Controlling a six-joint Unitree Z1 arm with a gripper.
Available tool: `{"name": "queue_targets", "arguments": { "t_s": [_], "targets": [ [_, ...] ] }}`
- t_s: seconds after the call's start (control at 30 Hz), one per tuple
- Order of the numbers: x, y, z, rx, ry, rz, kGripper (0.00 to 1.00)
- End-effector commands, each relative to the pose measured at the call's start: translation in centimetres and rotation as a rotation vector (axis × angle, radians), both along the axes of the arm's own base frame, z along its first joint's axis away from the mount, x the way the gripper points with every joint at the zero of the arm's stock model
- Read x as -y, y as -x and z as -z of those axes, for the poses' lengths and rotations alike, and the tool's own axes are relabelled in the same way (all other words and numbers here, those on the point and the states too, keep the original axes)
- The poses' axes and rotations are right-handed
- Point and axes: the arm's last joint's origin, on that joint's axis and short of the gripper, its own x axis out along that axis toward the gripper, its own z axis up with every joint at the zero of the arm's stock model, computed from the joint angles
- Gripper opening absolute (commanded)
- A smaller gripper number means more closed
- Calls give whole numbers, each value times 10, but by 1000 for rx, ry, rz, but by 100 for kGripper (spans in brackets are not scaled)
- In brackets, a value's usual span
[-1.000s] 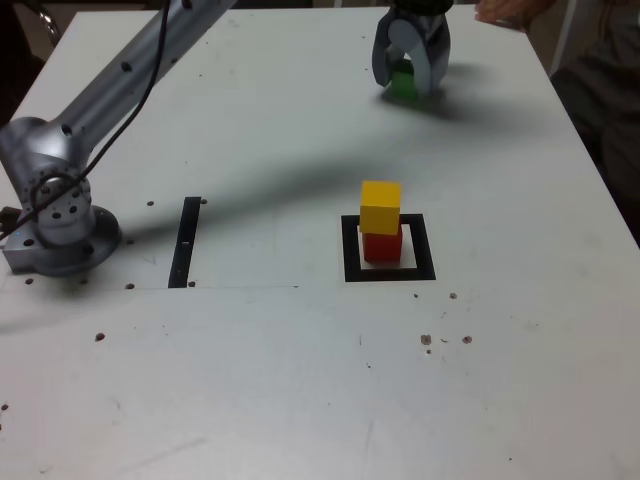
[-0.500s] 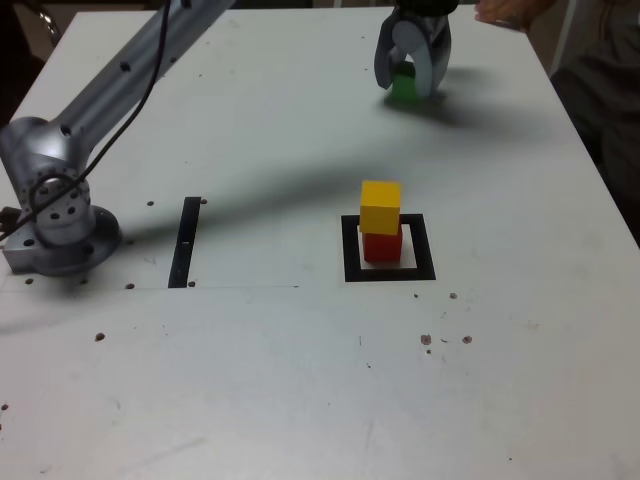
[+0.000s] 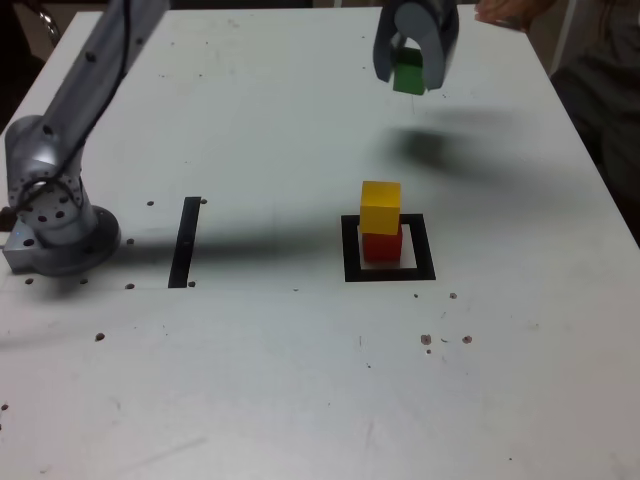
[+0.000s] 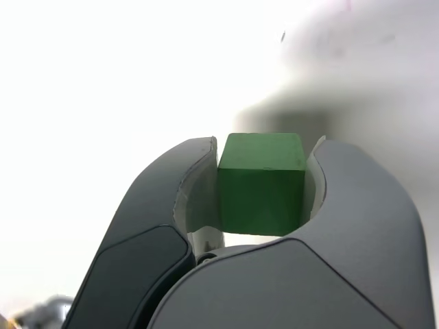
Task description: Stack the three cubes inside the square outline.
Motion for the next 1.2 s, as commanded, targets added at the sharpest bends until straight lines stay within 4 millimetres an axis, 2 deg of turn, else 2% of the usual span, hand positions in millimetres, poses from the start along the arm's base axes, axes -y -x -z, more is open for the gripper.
{"name": "queue_targets", "arguments": {
  "t_s": [0.0, 0.27, 0.7, 1.0, 1.17],
  "targets": [
    [15, 8, -10, 8, 3, -19, 24],
    [59, 33, -28, 18, 41, -86, 24],
    [133, 60, -38, 23, 84, -179, 24],
    [175, 59, -35, 33, 124, -243, 24],
    [180, 52, -27, 22, 136, -257, 24]
  ]
}}
